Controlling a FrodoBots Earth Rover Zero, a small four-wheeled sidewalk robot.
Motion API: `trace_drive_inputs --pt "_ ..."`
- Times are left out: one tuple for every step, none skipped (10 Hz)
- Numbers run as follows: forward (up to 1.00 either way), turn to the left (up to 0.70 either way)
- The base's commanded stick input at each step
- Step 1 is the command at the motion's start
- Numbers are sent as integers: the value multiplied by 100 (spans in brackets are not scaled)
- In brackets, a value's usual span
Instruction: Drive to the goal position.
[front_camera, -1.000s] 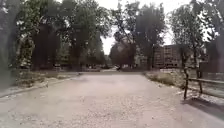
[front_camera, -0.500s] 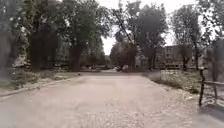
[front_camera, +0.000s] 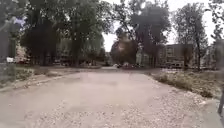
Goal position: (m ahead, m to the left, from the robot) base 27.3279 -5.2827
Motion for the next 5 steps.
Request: trace_drive_inputs --pt "85 0" --pt "85 0" --pt "85 0" --pt "85 0" --pt "85 0"
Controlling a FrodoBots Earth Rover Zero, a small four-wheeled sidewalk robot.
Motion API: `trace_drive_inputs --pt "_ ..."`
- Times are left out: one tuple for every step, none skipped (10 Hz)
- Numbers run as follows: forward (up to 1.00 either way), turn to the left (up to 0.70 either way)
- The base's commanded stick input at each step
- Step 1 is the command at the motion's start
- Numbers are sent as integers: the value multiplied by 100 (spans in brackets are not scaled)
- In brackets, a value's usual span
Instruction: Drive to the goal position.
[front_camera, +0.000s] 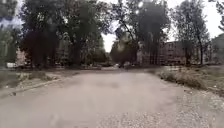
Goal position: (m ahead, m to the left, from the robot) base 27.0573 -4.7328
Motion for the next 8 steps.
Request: trace_drive_inputs --pt "85 0" --pt "85 0" --pt "85 0" --pt "85 0" --pt "85 0" --pt "85 0" --pt "85 0" --pt "85 0"
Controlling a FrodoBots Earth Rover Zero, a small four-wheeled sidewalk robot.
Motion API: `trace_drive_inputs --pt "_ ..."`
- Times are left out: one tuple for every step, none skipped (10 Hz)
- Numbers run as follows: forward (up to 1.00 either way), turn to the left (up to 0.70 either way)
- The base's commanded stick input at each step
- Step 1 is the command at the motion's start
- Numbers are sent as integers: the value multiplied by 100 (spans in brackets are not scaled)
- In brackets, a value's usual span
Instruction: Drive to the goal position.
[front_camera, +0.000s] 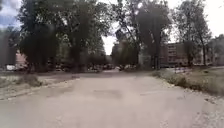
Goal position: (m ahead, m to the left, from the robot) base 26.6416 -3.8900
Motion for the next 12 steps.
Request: trace_drive_inputs --pt "85 0" --pt "85 0" --pt "85 0" --pt "85 0" --pt "85 0" --pt "85 0" --pt "85 0" --pt "85 0" --pt "85 0" --pt "85 0" --pt "85 0" --pt "85 0"
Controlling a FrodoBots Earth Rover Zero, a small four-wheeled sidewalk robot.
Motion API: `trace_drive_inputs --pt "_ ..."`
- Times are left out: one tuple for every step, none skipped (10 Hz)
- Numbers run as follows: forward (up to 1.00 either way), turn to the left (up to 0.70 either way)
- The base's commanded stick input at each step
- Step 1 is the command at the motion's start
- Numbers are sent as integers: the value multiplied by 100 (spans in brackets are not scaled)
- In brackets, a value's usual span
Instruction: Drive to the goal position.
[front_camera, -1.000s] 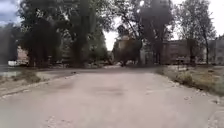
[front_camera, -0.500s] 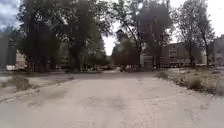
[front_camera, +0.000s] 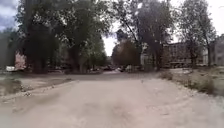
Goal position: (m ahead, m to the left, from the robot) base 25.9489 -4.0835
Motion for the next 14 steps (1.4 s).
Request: trace_drive_inputs --pt "85 0" --pt "85 0" --pt "85 0" --pt "85 0" --pt "85 0" --pt "85 0" --pt "85 0" --pt "85 0" --pt "85 0" --pt "85 0" --pt "85 0" --pt "85 0" --pt "85 0" --pt "85 0"
